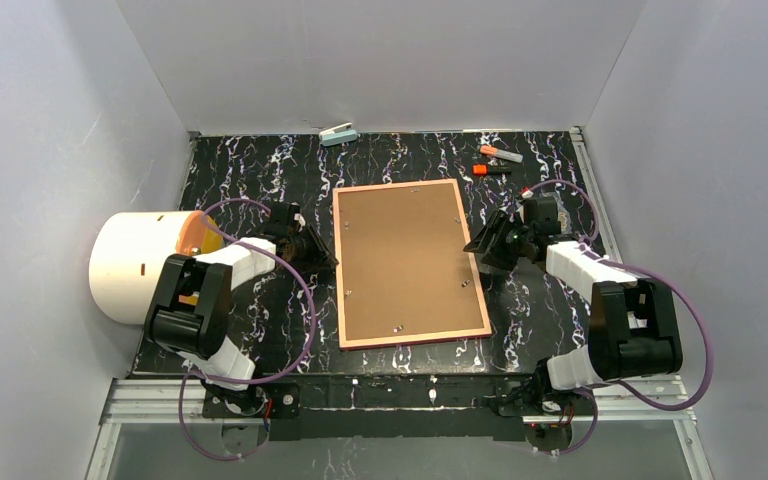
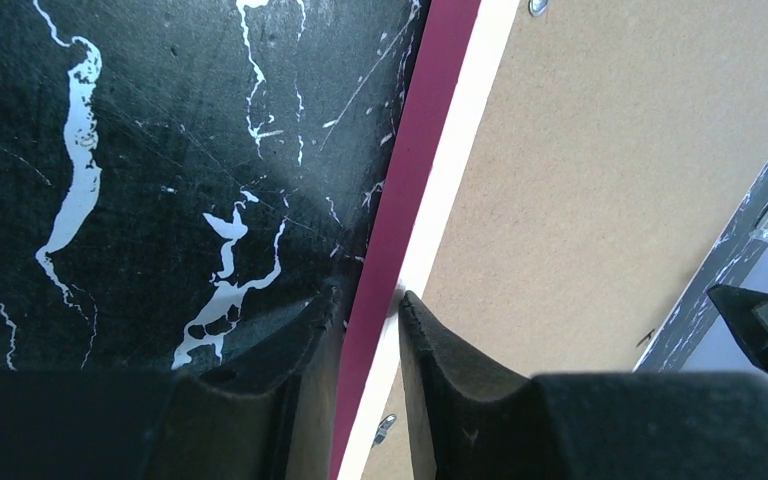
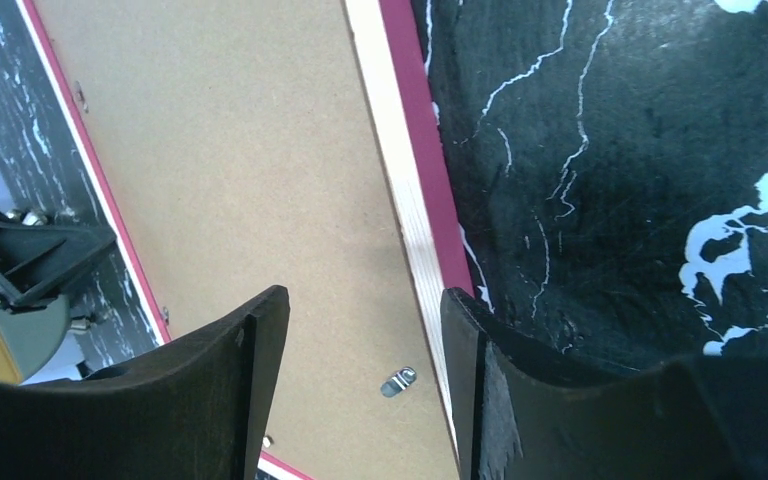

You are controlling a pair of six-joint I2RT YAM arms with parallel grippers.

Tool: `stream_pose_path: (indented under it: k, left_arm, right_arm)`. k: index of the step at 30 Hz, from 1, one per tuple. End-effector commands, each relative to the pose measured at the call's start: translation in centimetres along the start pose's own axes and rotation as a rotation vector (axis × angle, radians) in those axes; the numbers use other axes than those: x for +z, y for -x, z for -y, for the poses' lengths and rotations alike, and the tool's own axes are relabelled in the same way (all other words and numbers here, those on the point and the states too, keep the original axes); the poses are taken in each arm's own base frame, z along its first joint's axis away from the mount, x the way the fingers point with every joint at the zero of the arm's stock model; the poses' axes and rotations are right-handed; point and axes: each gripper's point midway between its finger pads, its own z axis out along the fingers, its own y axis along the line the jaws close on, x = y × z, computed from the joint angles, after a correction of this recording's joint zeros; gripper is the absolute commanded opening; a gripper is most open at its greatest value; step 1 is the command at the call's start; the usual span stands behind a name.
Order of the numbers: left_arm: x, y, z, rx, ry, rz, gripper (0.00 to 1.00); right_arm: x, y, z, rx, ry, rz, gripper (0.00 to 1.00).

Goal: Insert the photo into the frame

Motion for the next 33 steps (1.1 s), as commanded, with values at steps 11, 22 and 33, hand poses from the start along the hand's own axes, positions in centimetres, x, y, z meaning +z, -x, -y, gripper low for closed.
stream_pose_path:
  k: [11, 22, 33]
  left_arm:
    - [-1.2, 0.7, 1.2, 0.027, -0.023, 0.017, 0.27]
    - [-0.8, 0.5, 1.3, 0.02, -0.036, -0.001, 0.27]
    - [-0.5, 0.0, 1.1, 0.017, -0.038, -0.016, 0.27]
  right_arm:
    - [1.6, 2.2, 1.6, 0.002, -0.095, 0.047, 0.46]
    - [2.9, 1.3, 2.9, -0.015, -0.123, -0.001, 0.37]
    - [4.1, -0.4, 2.5, -0.061, -0.108, -0.08, 0.43]
